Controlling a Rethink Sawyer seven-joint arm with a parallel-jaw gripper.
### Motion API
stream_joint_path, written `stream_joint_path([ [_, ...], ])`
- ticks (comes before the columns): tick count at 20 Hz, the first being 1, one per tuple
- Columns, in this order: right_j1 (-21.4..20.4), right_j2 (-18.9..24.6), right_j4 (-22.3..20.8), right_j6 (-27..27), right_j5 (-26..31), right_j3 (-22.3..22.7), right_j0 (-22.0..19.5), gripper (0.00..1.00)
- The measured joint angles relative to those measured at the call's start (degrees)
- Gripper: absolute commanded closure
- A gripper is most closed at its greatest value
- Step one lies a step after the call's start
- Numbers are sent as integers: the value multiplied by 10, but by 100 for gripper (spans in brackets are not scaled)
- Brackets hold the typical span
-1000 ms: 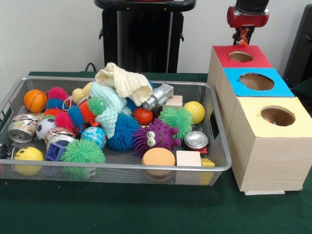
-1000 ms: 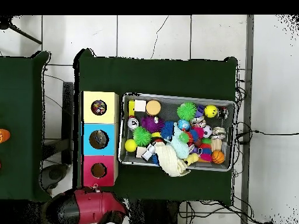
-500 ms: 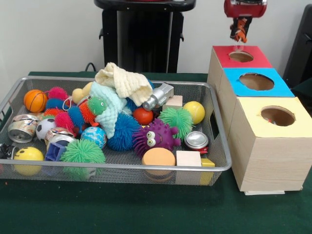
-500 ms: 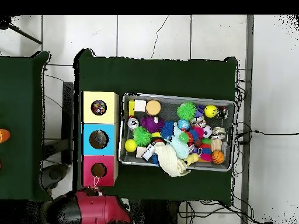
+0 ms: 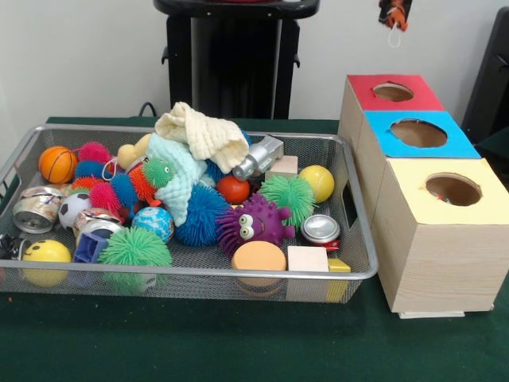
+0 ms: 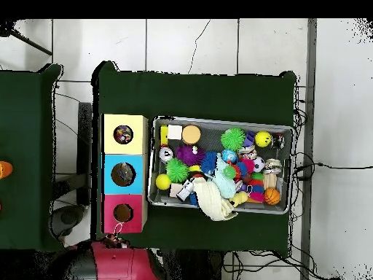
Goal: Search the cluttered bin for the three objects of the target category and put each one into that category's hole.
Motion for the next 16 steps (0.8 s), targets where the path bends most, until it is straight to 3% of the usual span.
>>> stream_joint_path([
  [6,-3,-4,1,0,24,-52,1,100],
  [16,50,-3,5,0,-36,-111,-11,100],
])
